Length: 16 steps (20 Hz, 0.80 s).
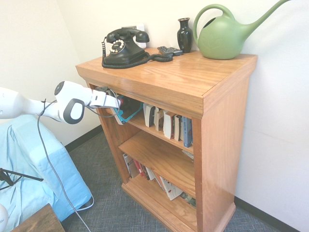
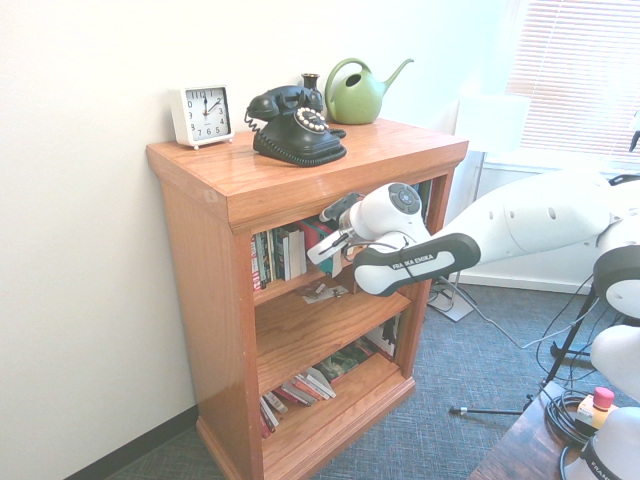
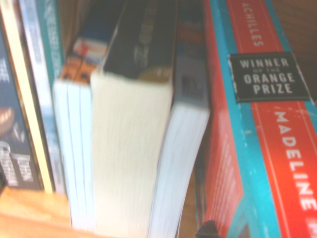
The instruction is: Organize the shelf
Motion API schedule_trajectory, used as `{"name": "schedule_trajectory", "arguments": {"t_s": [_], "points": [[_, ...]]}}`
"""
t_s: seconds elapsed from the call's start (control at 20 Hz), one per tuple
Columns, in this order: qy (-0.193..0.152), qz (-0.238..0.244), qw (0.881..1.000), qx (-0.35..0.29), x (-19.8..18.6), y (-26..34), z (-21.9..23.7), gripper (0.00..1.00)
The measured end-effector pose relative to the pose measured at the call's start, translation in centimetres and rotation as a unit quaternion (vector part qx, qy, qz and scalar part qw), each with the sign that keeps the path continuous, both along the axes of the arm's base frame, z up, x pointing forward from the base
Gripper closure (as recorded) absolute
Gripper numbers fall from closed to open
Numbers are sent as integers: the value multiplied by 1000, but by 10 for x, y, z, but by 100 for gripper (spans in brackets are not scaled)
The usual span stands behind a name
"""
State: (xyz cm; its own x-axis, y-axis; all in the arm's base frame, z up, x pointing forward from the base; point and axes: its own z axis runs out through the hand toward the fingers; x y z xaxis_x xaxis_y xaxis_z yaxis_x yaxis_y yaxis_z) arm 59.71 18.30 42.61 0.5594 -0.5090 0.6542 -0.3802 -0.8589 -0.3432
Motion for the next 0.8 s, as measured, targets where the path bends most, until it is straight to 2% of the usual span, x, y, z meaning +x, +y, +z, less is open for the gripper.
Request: {"name": "schedule_trajectory", "arguments": {"t_s": [0.45,0.8], "points": [[7,3,1000,-6,-7,-3,-10,0],[14,0,1000,-11,-64,-18,-23,0]]}}
